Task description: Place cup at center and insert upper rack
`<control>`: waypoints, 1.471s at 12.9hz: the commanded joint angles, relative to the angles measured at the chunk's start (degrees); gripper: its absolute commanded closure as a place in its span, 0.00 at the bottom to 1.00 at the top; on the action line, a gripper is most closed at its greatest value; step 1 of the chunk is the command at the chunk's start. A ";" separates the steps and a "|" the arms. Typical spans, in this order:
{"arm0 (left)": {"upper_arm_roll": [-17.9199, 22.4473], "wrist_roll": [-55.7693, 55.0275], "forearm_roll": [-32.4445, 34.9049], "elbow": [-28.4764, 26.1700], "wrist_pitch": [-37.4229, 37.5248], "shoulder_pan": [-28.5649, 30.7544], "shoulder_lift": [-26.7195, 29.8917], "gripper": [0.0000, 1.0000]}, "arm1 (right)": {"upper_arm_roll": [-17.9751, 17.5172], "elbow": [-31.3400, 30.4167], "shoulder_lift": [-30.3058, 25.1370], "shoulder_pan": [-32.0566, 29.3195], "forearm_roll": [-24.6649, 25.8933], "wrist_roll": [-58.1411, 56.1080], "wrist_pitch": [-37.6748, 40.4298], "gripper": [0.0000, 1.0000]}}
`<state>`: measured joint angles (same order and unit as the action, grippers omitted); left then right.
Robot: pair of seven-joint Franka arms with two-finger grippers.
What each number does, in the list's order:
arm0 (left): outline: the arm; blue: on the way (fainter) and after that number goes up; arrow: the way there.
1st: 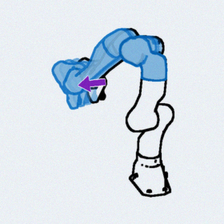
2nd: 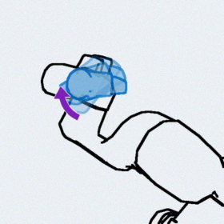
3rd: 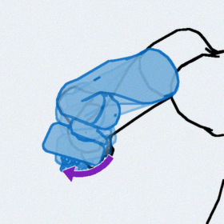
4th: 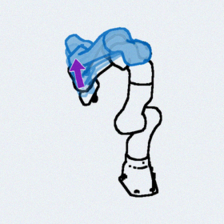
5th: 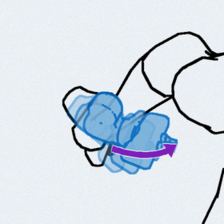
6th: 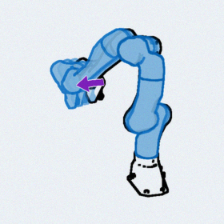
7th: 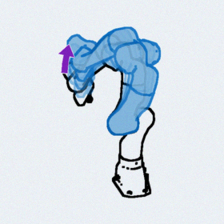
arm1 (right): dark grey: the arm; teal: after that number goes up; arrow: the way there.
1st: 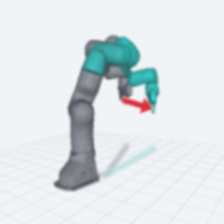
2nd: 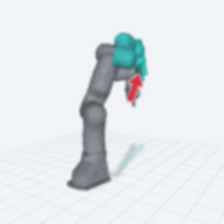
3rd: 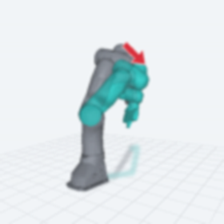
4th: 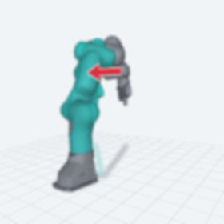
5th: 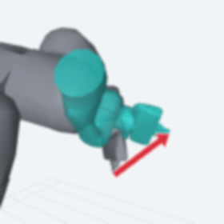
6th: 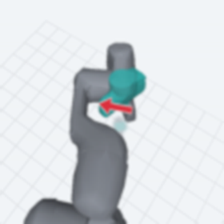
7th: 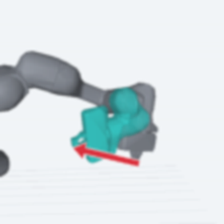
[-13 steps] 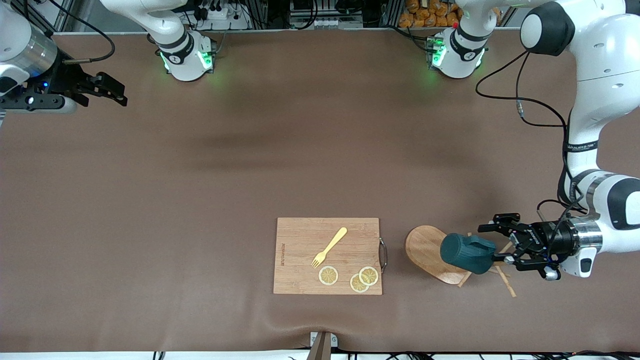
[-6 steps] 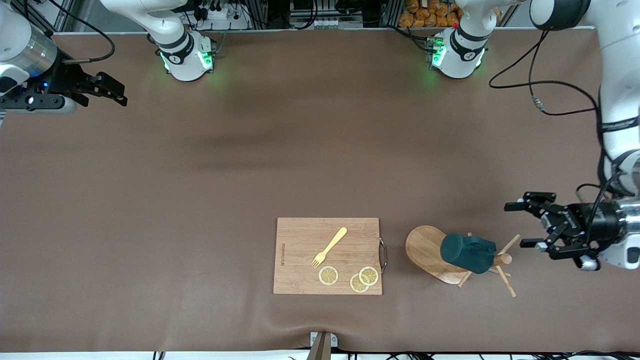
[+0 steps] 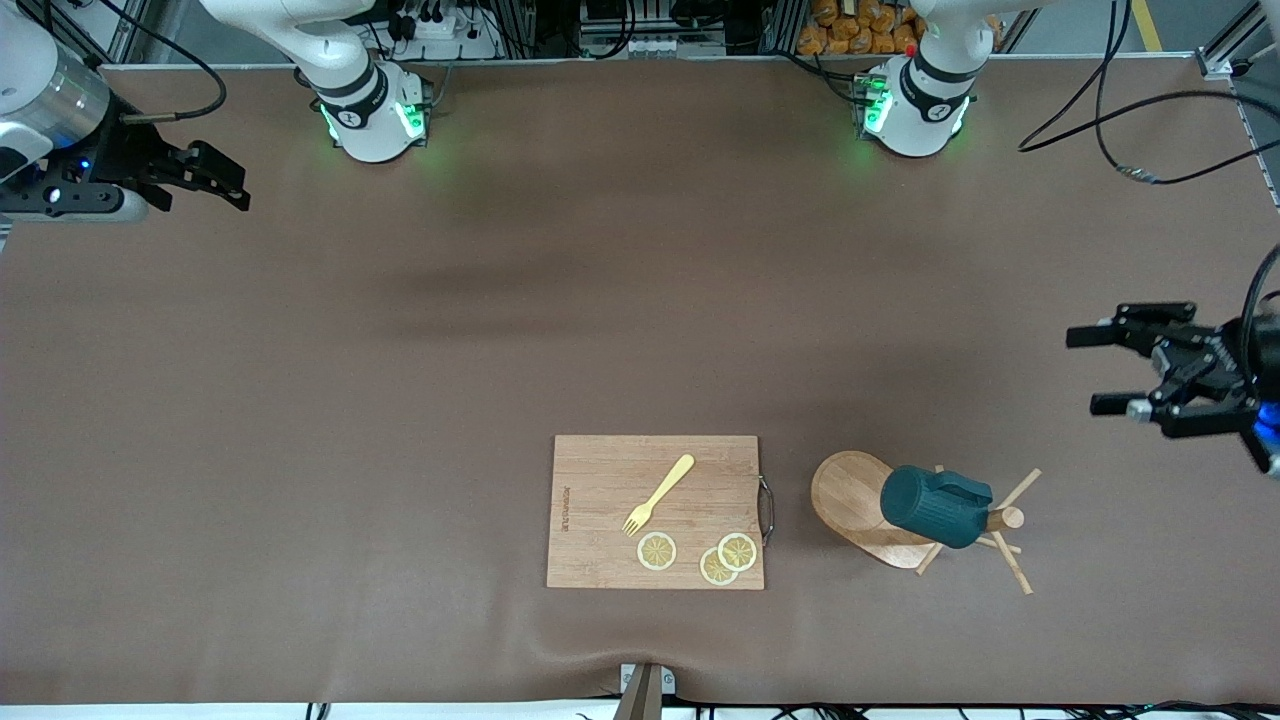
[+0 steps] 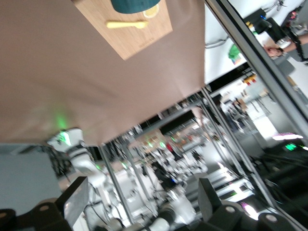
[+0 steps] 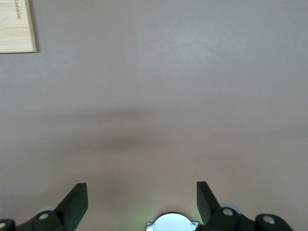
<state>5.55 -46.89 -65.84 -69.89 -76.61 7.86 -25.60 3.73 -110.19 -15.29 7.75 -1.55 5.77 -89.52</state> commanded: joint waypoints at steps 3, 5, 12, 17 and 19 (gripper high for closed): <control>-5.45 1.54 19.03 -1.74 0.15 -0.12 8.10 0.00 | -0.48 -0.99 -1.85 -1.94 0.76 -3.66 -1.89 0.00; -8.96 2.24 29.74 -1.57 -0.03 -0.12 10.21 0.00 | -0.48 -0.99 -1.85 -2.03 0.76 -3.84 -1.98 0.00; -20.23 12.04 63.00 -5.40 -0.73 -2.04 15.74 0.00 | -0.48 -0.99 -1.85 -2.03 0.76 -4.54 -1.98 0.00; -12.68 27.71 66.01 -27.30 -15.57 -4.52 29.10 0.00 | -0.48 -1.08 -1.85 -2.03 0.67 -4.54 -2.07 0.00; -9.87 28.96 69.15 -27.06 -17.86 -7.66 29.29 0.00 | -0.39 -1.08 -1.94 -2.12 0.67 -4.54 -1.89 0.00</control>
<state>-6.57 -19.34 -0.19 -93.17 -91.14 3.28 0.01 4.09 -110.20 -15.70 6.93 -1.32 2.13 -91.18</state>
